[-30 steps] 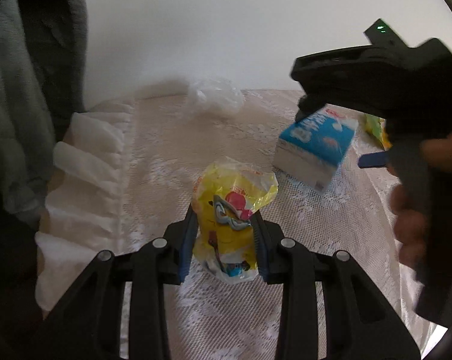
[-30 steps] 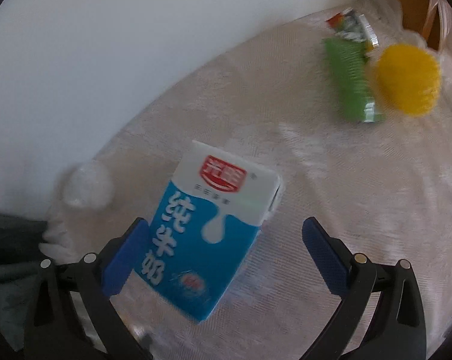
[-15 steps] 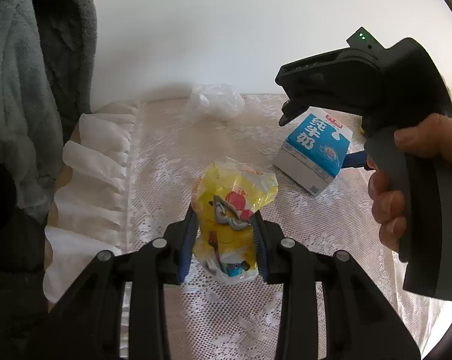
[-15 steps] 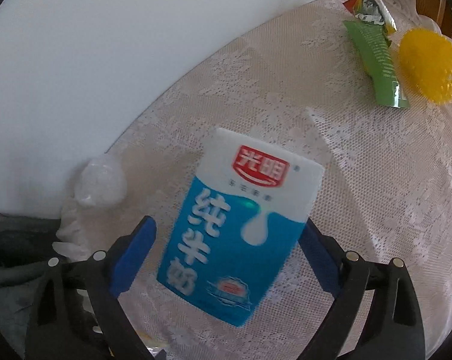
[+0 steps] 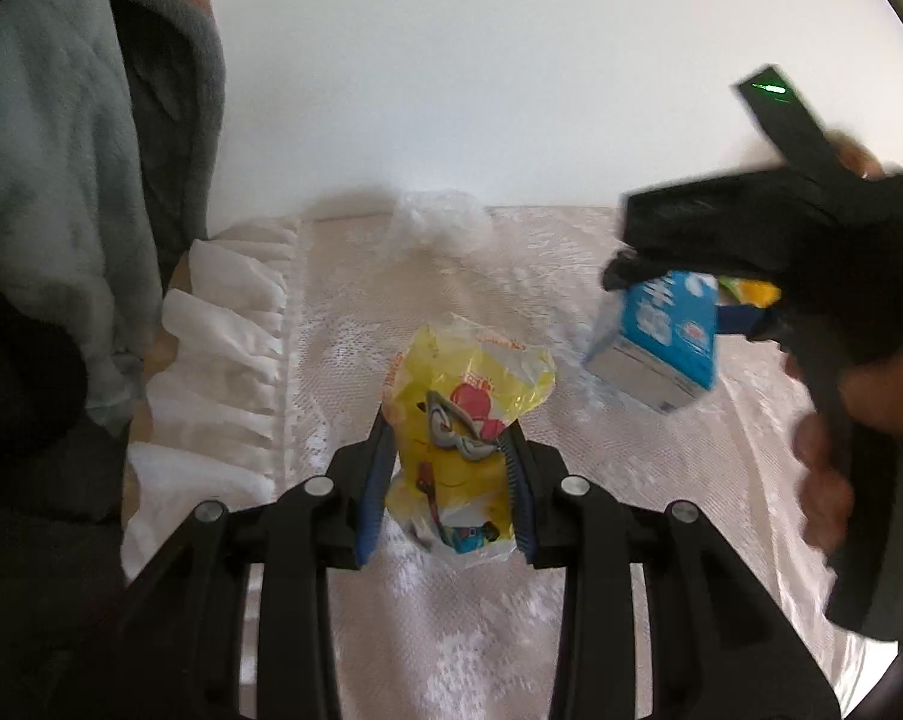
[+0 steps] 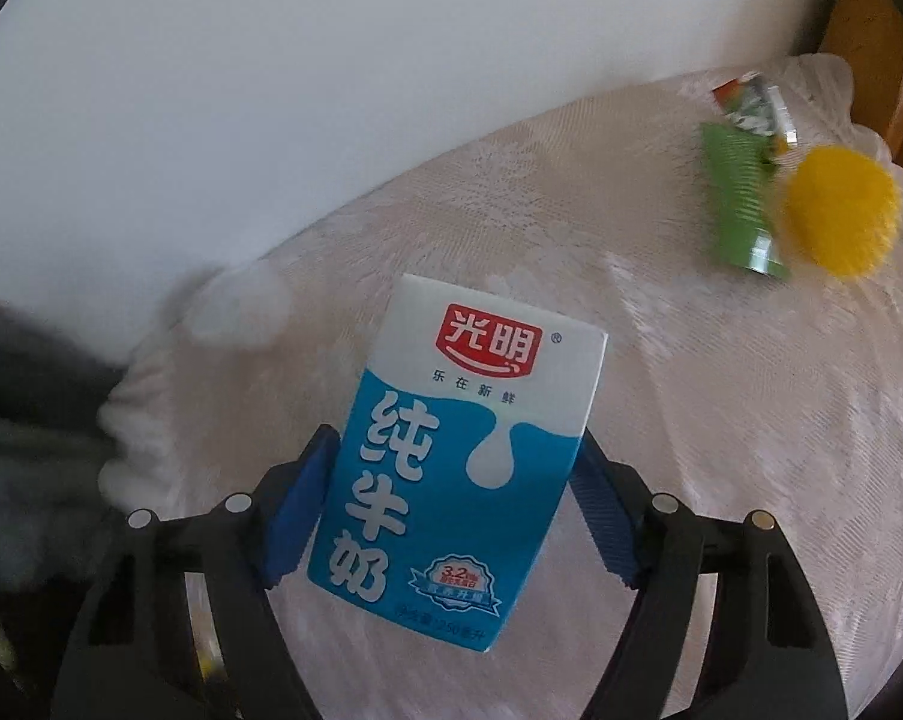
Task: Collect trash
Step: 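Carry the carton and wrapper over the green wastebasket and open both tools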
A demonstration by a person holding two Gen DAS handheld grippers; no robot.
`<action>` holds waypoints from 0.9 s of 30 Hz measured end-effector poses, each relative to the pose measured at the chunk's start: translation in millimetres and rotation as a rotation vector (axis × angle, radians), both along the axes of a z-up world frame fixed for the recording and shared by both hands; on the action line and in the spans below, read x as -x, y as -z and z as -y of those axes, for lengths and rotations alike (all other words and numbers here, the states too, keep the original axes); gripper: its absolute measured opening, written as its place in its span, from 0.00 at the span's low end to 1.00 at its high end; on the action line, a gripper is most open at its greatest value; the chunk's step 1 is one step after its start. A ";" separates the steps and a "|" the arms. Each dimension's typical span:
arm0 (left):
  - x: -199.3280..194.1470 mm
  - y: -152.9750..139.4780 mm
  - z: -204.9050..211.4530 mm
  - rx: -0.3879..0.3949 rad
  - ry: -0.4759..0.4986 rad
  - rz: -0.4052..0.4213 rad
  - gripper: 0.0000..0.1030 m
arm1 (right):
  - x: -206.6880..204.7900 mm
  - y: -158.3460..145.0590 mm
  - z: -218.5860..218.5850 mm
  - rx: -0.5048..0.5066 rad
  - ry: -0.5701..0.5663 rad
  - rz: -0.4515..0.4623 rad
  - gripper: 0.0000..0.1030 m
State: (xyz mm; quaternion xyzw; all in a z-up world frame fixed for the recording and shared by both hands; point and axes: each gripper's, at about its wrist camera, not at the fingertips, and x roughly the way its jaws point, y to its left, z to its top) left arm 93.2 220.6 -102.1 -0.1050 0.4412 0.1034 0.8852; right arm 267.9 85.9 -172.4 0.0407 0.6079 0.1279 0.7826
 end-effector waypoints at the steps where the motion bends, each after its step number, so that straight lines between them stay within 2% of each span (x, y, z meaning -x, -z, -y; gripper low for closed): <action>1: 4.1 -3.2 4.4 0.002 0.010 0.002 0.32 | 18.6 -11.5 16.6 -0.027 -0.015 0.031 0.74; 5: 24.4 -17.5 34.5 0.027 0.085 0.005 0.32 | 70.1 -30.1 72.6 -0.070 -0.010 0.077 0.74; 7: 33.6 -22.7 51.9 0.030 0.129 0.002 0.32 | 104.4 -37.2 117.4 -0.076 0.024 0.087 0.74; 8: 40.2 -26.3 64.4 0.035 0.162 0.001 0.32 | 111.5 -39.2 125.9 -0.080 0.037 0.083 0.74; 11: 53.6 -33.1 94.1 0.057 0.241 -0.004 0.32 | 151.7 -42.5 179.2 -0.081 0.128 0.072 0.74; 16: 73.2 -41.4 148.2 0.051 0.382 -0.017 0.32 | 226.4 -56.8 265.1 -0.043 0.272 0.094 0.74; 17: 77.3 -42.3 161.6 0.055 0.420 -0.021 0.32 | 246.0 -57.5 291.8 -0.036 0.329 0.091 0.74; 22: 87.2 -46.8 212.7 0.065 0.551 -0.034 0.32 | 296.8 -60.1 352.8 0.011 0.468 0.116 0.74; 27: 94.2 -49.9 264.5 0.051 0.693 -0.030 0.32 | 332.2 -72.5 390.1 0.021 0.556 0.153 0.74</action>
